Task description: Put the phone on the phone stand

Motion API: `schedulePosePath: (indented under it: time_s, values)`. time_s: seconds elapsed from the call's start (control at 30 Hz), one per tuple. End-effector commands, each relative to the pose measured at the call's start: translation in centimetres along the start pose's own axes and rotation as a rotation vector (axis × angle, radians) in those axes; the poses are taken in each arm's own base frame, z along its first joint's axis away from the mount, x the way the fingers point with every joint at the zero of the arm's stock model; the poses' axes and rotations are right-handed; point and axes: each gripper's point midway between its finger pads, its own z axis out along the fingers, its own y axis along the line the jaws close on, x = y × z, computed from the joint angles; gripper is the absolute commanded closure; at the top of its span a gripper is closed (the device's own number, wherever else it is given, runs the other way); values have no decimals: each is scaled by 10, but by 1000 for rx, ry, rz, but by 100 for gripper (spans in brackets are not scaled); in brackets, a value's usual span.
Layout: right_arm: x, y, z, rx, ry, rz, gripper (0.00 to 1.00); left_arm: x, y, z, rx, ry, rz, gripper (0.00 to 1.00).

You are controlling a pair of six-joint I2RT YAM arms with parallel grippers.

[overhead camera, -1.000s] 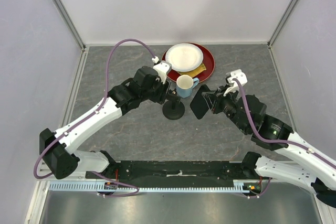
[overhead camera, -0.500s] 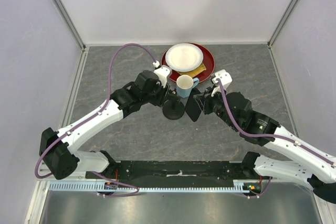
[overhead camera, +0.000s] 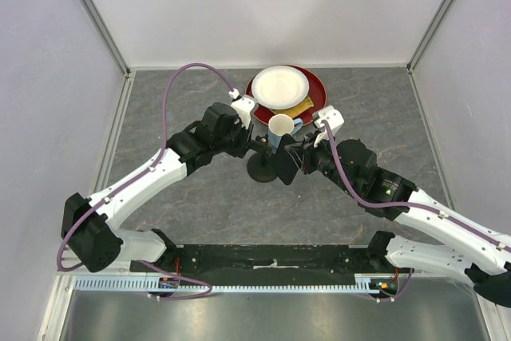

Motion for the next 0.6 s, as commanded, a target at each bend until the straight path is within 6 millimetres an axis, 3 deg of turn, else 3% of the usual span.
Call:
schedulePosePath:
  time_s: [0.0, 0.2, 0.4, 0.57]
  values:
    - [-38, 19, 3, -76, -121, 30, 100, -12, -5, 4, 38, -39, 15, 66]
    - [-43, 14, -1, -50, -141, 34, 100, -8, -9, 7, 66, -22, 15, 72]
    - [-57, -4, -20, 17, -211, 50, 100, -7, -11, 8, 78, -16, 15, 75]
    - [-54, 11, -17, -70, -200, 2, 100, -7, -11, 10, 81, -12, 11, 73]
